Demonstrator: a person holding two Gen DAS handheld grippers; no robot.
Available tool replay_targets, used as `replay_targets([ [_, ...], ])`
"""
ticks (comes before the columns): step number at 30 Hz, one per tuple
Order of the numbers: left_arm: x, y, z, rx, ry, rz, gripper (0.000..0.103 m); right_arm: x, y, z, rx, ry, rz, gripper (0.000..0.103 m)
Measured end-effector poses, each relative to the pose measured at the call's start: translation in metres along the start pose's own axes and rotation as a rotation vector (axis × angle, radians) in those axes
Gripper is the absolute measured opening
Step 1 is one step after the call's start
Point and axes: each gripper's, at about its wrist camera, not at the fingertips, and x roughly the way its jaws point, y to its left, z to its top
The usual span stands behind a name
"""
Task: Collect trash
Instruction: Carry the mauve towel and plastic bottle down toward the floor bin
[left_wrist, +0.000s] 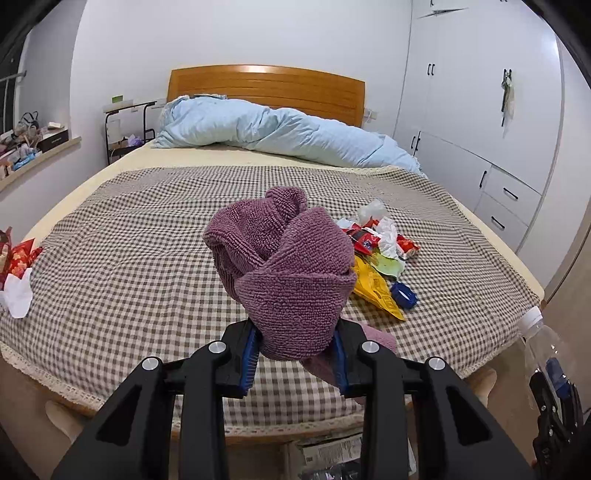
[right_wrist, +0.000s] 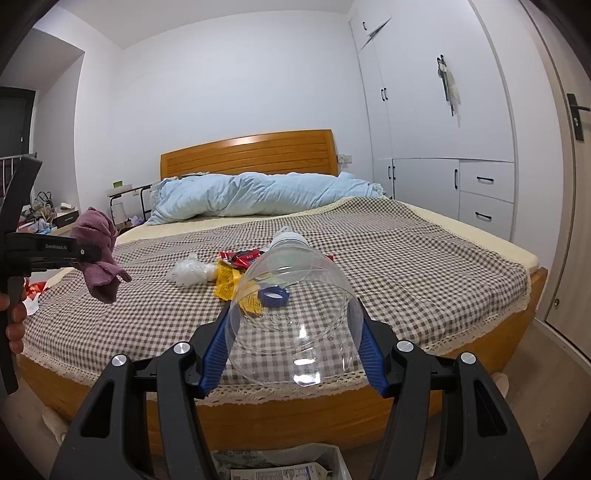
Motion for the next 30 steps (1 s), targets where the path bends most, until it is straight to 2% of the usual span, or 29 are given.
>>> replay_targets([
  [17,-0.058,-0.012,-0.044,0.065,-0.035,-0.093,0.030,-0.035,0.004,-0.008,-0.026,0.017,0.034,0.059],
  [30,-0.064,-0.016,-0.097,0.072,0.015,-0.143,0.030,-0.042,0.003,-0.034,-0.062,0.083,0.028,0.059],
])
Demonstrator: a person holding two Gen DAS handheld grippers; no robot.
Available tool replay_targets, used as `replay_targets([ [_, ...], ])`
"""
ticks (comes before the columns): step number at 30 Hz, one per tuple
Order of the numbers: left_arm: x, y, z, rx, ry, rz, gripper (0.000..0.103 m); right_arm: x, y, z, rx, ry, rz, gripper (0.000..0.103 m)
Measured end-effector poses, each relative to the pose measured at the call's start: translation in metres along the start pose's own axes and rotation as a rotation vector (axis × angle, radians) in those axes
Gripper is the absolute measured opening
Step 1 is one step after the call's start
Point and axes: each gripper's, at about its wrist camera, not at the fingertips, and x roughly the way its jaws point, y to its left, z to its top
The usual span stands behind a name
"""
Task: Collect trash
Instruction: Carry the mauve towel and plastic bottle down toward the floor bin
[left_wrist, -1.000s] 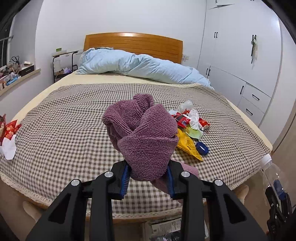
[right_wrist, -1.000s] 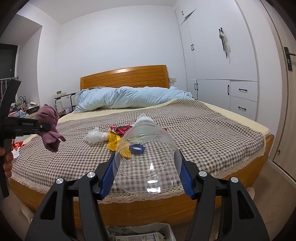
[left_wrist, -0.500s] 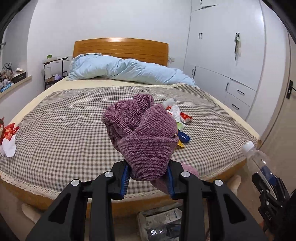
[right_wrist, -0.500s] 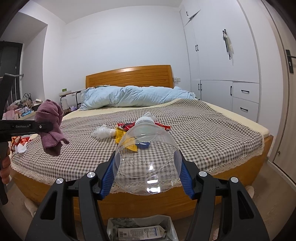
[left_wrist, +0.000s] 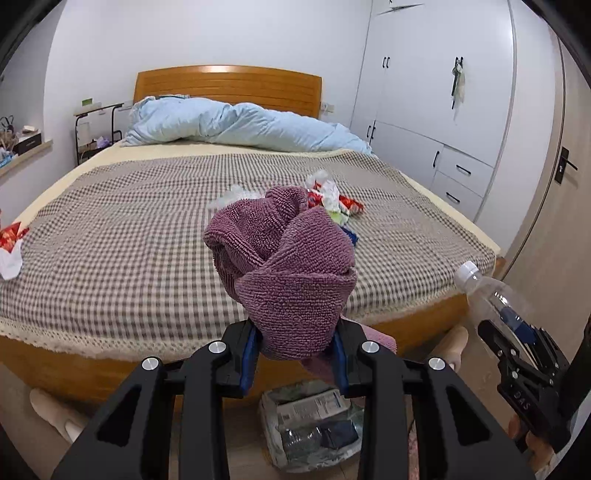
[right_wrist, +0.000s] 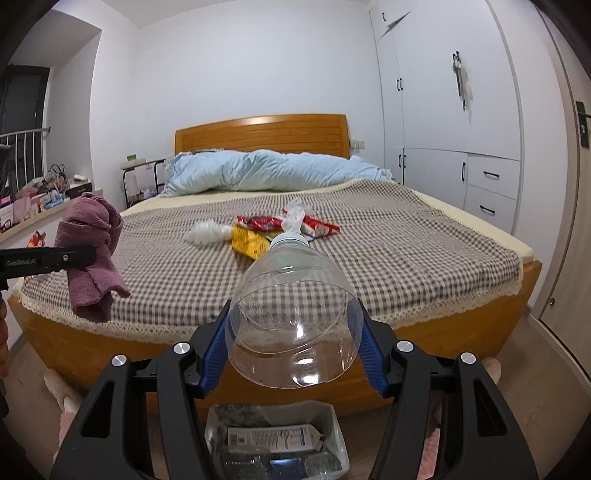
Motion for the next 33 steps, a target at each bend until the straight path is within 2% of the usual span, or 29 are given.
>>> replay_targets([
  [9,0.006,-0.003,-0.041,0.010,0.053,-0.015,0.030,0.002,-0.003,-0.025,-0.014,0.064,-0.017,0.059],
  [20,0.016,-0.007,-0.071,0.040,0.130,-0.061,0.030,0.010,-0.008,-0.058,-0.022,0.161,-0.030,0.059],
  [33,0.058,-0.018,-0.114,0.030,0.273,-0.124,0.030,0.026,-0.017,-0.107,-0.030,0.309,-0.023,0.059],
])
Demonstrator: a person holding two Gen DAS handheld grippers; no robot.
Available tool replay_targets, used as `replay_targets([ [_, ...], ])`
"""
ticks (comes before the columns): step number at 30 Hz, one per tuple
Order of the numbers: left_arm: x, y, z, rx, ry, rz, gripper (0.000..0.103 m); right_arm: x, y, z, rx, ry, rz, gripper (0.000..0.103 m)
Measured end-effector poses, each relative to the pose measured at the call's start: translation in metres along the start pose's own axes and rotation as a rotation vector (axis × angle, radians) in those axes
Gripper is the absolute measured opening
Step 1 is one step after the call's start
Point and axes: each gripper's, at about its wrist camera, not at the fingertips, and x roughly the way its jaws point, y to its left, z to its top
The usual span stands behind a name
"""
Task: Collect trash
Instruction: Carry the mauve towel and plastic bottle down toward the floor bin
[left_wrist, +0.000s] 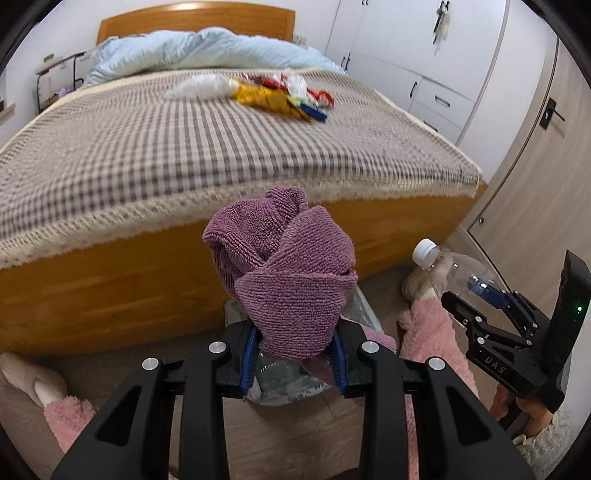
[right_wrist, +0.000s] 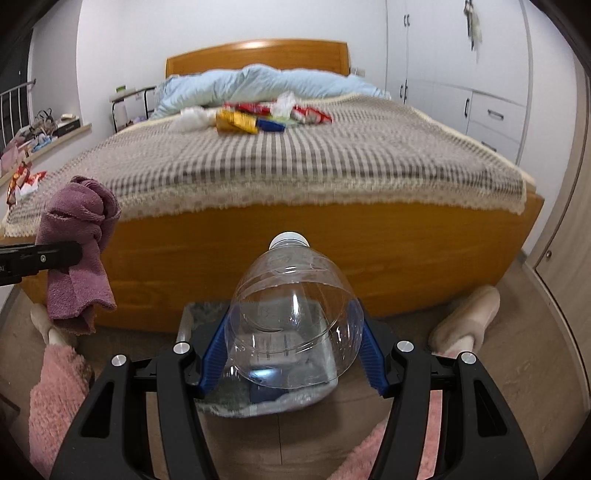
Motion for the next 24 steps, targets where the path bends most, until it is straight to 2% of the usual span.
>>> replay_targets([
  [12,0.065,-0.009,-0.013,0.010,0.147,0.004,0.030,0.052,-0.009,-0.037,0.026,0.197,0.040,0.059],
  [24,0.120,0.001,-0.017,-0.015,0.243,-0.006,0.030,0.110,-0.021,-0.056,0.069,0.428,0.063,0.059],
])
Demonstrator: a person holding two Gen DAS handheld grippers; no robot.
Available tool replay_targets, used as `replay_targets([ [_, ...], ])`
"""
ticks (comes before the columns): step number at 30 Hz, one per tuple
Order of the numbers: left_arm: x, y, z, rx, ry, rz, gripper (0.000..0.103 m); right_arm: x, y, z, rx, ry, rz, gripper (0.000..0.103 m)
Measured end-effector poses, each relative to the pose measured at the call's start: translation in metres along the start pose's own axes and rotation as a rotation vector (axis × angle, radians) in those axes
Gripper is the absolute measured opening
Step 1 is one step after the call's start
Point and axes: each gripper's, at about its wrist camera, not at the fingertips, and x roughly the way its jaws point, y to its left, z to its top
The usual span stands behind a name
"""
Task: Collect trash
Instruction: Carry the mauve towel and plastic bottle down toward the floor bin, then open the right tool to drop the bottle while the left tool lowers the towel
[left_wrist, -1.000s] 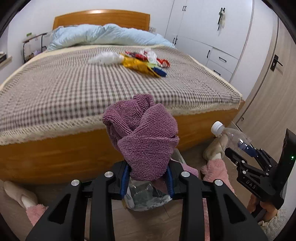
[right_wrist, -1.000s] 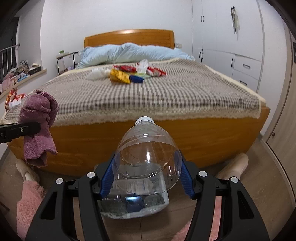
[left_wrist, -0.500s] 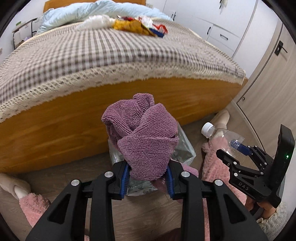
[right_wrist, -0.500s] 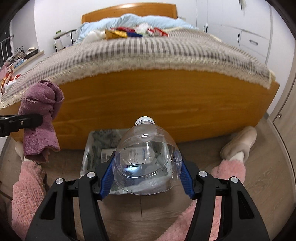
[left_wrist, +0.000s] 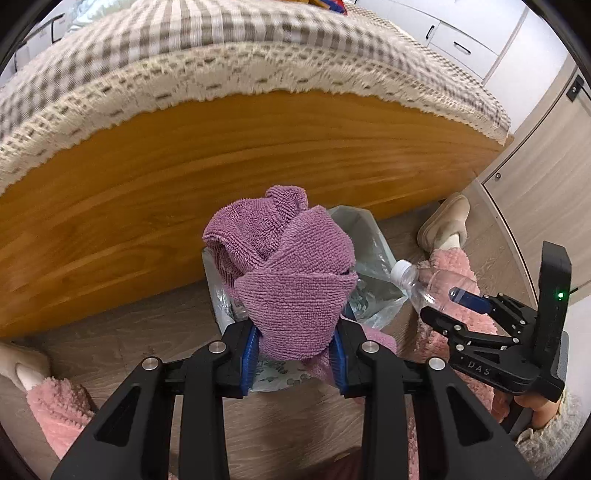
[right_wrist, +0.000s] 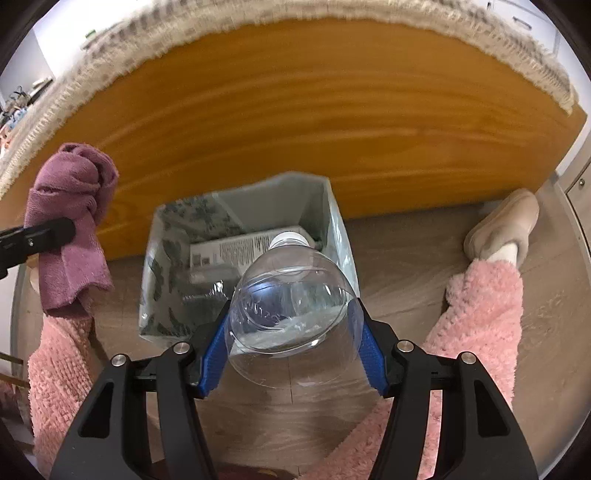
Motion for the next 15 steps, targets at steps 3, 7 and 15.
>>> replay_targets([
  [3,0.013,0.003,0.001,-0.009,0.021,-0.005,0.030,0.017,-0.001,0.003,0.000,0.059,-0.009,0.059],
  [7,0.030,0.008,0.001,-0.022,0.048,-0.007,0.030,0.032,-0.003,0.007,0.020,0.111,-0.019,0.060],
  [15,0.061,0.017,0.002,-0.039,0.092,-0.005,0.030,0.062,-0.004,0.014,0.035,0.212,-0.049,0.059],
])
